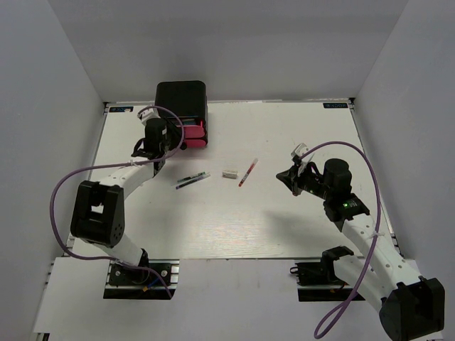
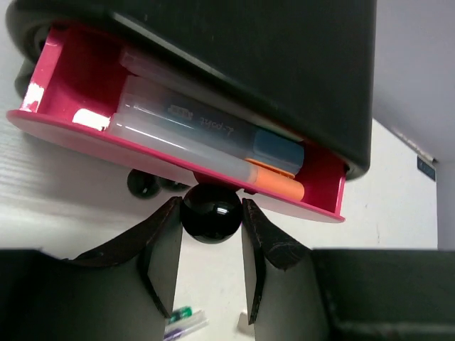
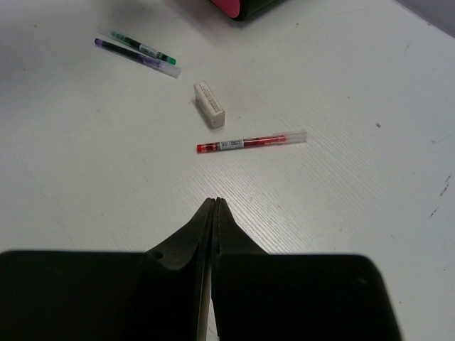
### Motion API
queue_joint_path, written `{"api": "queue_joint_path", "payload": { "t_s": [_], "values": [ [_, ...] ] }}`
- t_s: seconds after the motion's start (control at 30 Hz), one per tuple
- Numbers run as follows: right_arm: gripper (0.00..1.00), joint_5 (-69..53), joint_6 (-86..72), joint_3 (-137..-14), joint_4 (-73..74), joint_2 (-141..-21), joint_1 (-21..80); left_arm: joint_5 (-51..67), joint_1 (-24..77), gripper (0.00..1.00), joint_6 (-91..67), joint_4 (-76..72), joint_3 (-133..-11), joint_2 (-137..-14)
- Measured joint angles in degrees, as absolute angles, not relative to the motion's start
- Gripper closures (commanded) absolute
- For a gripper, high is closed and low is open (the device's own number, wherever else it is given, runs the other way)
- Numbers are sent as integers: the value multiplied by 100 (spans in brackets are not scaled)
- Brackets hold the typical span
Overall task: Sort the stationery into containers
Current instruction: Close the drawer in the storage box, then open the drawer in the storage box.
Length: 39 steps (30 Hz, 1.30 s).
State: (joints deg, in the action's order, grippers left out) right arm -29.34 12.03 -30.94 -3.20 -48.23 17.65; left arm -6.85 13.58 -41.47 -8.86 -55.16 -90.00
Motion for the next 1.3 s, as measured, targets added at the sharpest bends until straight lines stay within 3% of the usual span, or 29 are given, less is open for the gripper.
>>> {"api": "queue_joint_path", "payload": {
  "t_s": [0.27, 0.57, 0.87, 1.3],
  "values": [
    [100, -2934, 1223, -3094, -318, -4847, 1765, -781, 1332, 72, -4329, -1092, -5986, -9522],
    [100, -2934, 1227, -3094, -320, -4849, 1765, -788, 1334, 49, -4410, -1070, -6200, -9710],
    [100, -2934, 1240, -3094, -320, -4849, 1765, -775, 1330, 36, -4440, -1146, -5900, -9555],
    [100, -2936, 1240, -3094, -320, -4849, 1765, -775, 1304, 36, -4193, -1245, -5190, -8842]
  ]
}}
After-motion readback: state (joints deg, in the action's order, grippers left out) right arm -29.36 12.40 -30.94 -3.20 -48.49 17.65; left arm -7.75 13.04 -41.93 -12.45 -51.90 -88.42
